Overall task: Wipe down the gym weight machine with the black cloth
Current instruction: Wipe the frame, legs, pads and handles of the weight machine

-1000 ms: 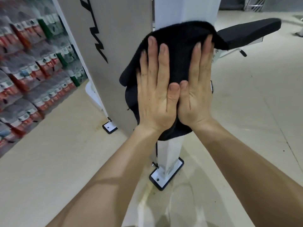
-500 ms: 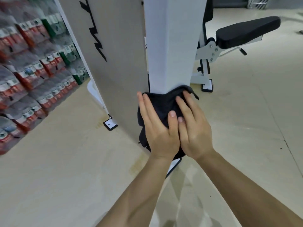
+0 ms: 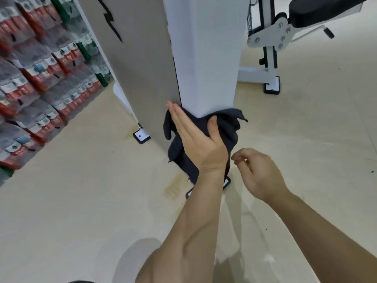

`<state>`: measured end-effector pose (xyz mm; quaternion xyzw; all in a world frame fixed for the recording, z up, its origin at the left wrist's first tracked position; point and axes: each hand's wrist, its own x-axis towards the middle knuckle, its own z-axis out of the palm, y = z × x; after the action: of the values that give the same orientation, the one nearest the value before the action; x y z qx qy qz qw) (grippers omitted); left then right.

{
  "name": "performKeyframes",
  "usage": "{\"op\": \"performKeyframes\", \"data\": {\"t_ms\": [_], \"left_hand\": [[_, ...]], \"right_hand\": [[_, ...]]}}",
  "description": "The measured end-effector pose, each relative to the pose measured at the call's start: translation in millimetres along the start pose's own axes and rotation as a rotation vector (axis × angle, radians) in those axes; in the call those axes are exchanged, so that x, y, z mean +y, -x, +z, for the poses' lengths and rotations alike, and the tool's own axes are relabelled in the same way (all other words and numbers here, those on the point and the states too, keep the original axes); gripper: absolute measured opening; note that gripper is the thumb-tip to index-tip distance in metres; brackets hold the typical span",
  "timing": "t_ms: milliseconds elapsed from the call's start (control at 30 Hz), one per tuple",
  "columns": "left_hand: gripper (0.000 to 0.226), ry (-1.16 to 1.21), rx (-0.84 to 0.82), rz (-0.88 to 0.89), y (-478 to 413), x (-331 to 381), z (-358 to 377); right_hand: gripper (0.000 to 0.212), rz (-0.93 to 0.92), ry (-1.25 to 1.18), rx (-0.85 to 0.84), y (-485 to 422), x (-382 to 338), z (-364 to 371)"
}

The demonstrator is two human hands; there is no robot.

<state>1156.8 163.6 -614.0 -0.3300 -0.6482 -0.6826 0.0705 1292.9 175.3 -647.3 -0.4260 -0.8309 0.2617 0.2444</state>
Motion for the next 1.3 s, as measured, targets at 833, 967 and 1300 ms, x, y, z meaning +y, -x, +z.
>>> {"op": "performKeyframes", "data": {"t_ms": [833,967,1300], "left_hand": [[0.086,-0.023,-0.106,-0.072,58.2,-102.0,-6.2],[0.091,-0.108,-0.154,-0.195,95.6,-142.0,-6.9],[0.104,-0.618,-0.417,-0.252,165.9,-233.1,-24.2]], "right_hand": [[0.022,0.405,-0.146,-0.450,25.1,62.4,73.5],[0.023,0.469,-0.135,-0.478,37.7,85.5,91.5],[0.024,0.514,-0.201,-0.441,53.2,115.2,131.9]]}}
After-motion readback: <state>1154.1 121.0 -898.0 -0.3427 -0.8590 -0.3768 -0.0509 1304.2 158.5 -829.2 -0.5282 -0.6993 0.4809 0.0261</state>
